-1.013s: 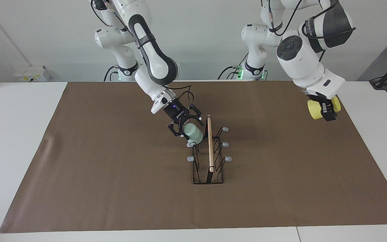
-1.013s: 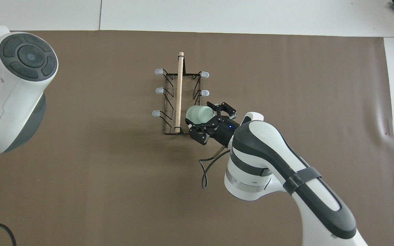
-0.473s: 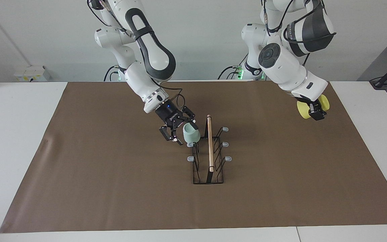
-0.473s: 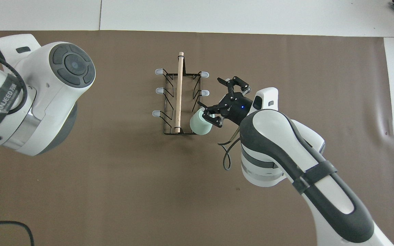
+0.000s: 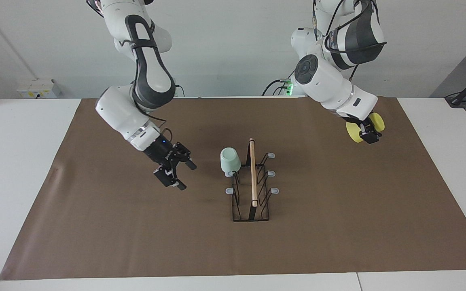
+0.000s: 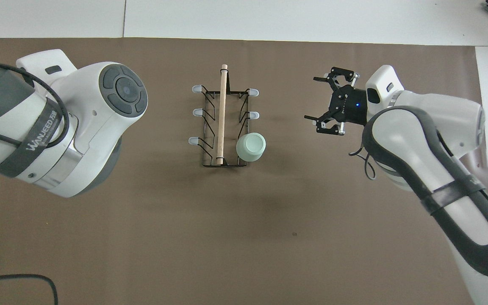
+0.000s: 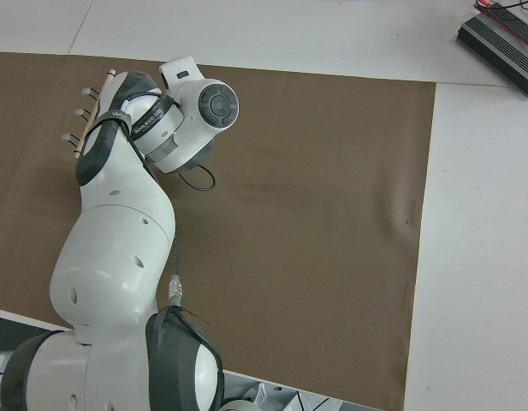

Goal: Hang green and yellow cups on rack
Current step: 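Open the right gripper and withdraw it from the green cup, then carry the yellow cup with the left gripper onto a rack peg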

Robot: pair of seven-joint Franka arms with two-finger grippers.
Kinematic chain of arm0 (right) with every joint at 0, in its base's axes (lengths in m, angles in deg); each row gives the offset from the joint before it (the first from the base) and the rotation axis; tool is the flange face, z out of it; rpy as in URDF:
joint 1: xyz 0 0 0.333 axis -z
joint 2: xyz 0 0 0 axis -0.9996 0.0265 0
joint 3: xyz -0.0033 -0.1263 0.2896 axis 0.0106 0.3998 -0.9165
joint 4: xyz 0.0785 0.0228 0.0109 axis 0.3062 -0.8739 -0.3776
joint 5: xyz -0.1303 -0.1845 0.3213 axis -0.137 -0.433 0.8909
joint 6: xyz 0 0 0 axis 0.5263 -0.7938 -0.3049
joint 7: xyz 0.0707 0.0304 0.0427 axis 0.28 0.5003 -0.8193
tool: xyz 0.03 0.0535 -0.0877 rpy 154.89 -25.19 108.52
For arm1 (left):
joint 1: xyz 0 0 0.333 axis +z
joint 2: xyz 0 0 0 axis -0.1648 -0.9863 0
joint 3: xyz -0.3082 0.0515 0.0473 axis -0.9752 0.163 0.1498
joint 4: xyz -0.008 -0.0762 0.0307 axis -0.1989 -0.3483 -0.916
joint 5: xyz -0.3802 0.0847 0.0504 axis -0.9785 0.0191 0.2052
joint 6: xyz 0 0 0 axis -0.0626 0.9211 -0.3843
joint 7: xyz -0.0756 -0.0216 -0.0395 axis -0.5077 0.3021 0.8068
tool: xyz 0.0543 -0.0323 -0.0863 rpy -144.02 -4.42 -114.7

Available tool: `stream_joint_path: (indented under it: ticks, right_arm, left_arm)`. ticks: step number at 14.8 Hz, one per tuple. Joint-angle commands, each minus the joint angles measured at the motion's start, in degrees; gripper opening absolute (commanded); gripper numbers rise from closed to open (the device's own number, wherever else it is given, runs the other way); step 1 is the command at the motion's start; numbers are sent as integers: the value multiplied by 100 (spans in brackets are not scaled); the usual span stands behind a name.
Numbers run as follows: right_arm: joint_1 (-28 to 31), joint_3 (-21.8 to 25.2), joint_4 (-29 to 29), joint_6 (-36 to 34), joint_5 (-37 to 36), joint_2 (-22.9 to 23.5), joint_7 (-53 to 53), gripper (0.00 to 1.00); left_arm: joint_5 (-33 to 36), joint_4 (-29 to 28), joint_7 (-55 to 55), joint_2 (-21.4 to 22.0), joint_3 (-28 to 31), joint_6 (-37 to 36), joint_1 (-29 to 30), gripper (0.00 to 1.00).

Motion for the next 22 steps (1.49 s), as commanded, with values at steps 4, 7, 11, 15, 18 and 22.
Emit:
stream_joint_path:
  ticks: [4,7,11,15,18,22]
  right_arm:
    - [879,-53,917,-1986,-2243,31,649,100]
    - [863,-61,1093,-2698,-3368,-364,1552,100]
    - [810,-140,1111,-3551,-3995,-927,3318,100]
    - [819,-140,1111,-4272,-4013,-1261,5286,100]
    - [819,-149,1111,-5027,-4004,-1603,7315,100]
    - [625,-167,1120,-5565,-4031,-1850,8850,100]
  left_arm:
    - [164,91,706,-452,62,-738,-710,0]
    - [85,388,1321,-759,36,-1176,-1070,0]
    - [-196,1979,1753,-1928,89,-1890,-1519,0]
    - [-460,2113,1895,-2140,431,-1856,-2064,0]
    - [-530,2122,1895,-2245,458,-1732,-2179,0]
    - [-522,1921,1895,-2272,484,-1531,-2512,0]
